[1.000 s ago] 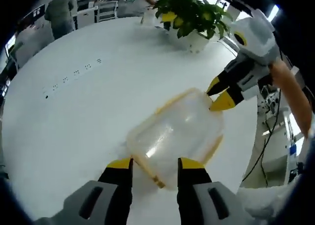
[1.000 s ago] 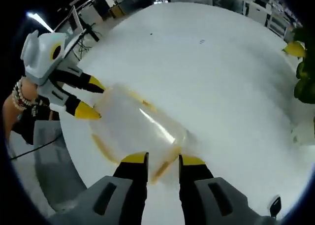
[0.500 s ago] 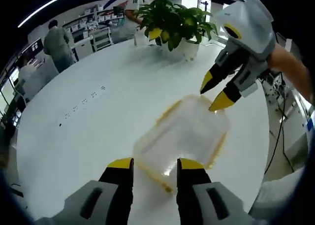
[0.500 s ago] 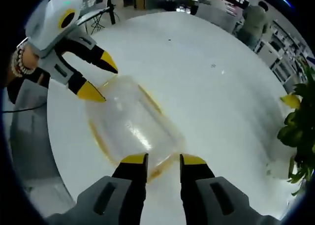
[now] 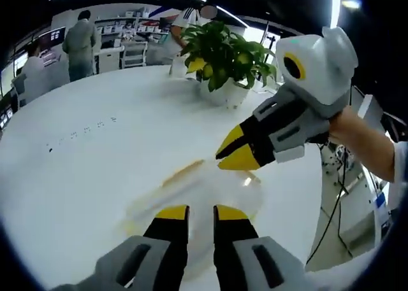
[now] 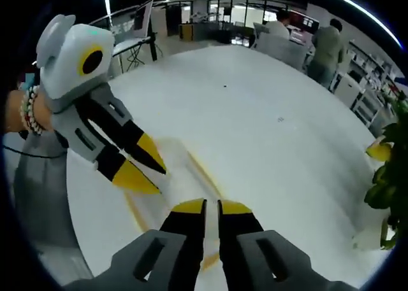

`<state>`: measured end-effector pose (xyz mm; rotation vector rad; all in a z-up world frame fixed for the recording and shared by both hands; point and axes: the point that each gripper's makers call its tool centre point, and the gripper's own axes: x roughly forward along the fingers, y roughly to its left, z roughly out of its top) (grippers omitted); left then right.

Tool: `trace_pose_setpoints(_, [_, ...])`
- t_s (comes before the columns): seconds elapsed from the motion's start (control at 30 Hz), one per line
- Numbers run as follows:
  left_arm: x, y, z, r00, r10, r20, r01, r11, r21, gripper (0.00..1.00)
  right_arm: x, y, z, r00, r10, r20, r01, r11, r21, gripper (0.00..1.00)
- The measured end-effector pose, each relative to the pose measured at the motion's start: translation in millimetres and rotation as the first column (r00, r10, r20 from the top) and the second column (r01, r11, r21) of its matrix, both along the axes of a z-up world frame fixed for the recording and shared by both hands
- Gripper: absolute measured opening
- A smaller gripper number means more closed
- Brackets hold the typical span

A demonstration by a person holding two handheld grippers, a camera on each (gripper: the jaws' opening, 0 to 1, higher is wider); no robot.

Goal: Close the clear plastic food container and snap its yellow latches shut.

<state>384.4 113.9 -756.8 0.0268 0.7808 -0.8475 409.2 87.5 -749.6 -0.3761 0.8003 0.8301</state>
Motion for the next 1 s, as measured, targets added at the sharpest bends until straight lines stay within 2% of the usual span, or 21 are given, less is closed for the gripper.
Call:
trace_pose_setpoints(0.13, [1.4, -9, -1.2, 1.000, 0.011, -0.020, -0.012, 0.999, -0.031, 0.01, 3, 13, -1.1, 1.000, 0.023, 0.008, -0.023, 1.000, 0.020, 0.00])
trace_pose_setpoints(0.33, [4.4, -12, -5.7, 1.000, 0.013, -0.025, -0.013, 0.999, -0.031, 0.00, 0, 23, -7.4, 0.999, 0.048, -0.023, -0.048, 0.998, 0.036, 0.00])
trace_pose_setpoints(0.43, [2.7, -11, -8.3, 1.000, 0.008, -0.028, -0.009, 1.000, -0.021, 0.00, -2, 29, -7.5, 0.997, 0.045, -0.061, -0.040, 0.996, 0.082, 0.00])
trace_pose_setpoints(0.53, [0.5, -11, -8.9, 1.000, -0.003, -0.031, 0.002, 1.000, -0.018, 0.00, 1, 31, -7.7, 0.997, 0.031, -0.073, -0.024, 0.996, 0.091, 0.00])
trace_pose_setpoints(0.63, [-3.6, -14, -8.9, 0.999, -0.016, -0.047, 0.015, 1.000, -0.026, 0.00, 9, 36, -5.0, 0.995, 0.007, -0.099, 0.006, 0.991, 0.133, 0.00])
trace_pose_setpoints(0.9, [-12.6, -15, -9.2, 0.998, -0.029, -0.060, 0.028, 0.999, -0.023, 0.00, 17, 33, -7.7, 0.998, -0.009, -0.070, 0.015, 0.995, 0.095, 0.00])
trace_pose_setpoints(1.0, [-18.5, -15, -9.4, 0.996, -0.032, -0.079, 0.030, 0.999, -0.026, 0.00, 18, 32, -9.9, 0.997, -0.012, -0.076, 0.019, 0.995, 0.097, 0.00])
